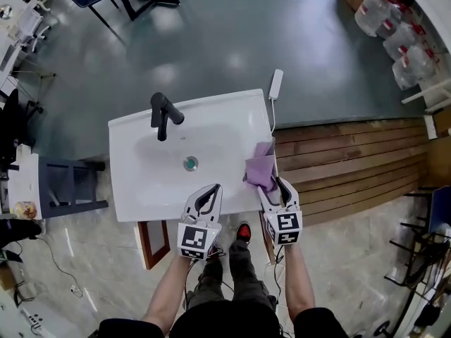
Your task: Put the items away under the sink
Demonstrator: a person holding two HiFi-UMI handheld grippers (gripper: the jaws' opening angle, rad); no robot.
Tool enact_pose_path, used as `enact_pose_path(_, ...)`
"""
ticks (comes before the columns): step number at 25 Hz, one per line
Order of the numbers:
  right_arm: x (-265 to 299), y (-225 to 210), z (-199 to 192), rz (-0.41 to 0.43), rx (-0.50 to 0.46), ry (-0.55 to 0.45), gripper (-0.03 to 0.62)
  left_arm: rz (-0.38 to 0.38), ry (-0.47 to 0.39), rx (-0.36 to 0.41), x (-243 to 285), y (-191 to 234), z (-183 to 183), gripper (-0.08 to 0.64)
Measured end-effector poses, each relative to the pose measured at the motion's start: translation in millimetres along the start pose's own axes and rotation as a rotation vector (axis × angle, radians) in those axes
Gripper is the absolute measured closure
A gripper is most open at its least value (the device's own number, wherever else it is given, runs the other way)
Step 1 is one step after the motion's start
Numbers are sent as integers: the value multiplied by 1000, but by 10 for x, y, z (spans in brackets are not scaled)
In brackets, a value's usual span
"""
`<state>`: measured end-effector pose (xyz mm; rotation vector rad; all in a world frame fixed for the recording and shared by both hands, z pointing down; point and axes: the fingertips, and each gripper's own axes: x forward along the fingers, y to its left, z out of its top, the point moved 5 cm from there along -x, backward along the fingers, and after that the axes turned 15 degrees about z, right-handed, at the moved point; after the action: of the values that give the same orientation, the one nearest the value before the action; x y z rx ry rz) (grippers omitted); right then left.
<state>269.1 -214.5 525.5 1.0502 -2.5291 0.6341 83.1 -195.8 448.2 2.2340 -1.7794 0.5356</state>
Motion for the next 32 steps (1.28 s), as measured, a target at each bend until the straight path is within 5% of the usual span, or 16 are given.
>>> enact_pose_path(10, 15, 4, 31, -41, -113, 42, 500, 34, 4, -1, -165, 56, -45, 554)
enact_pose_path(32, -615, 958, 813, -58, -240, -193, 514, 85, -129, 10, -1218, 441, 287, 554)
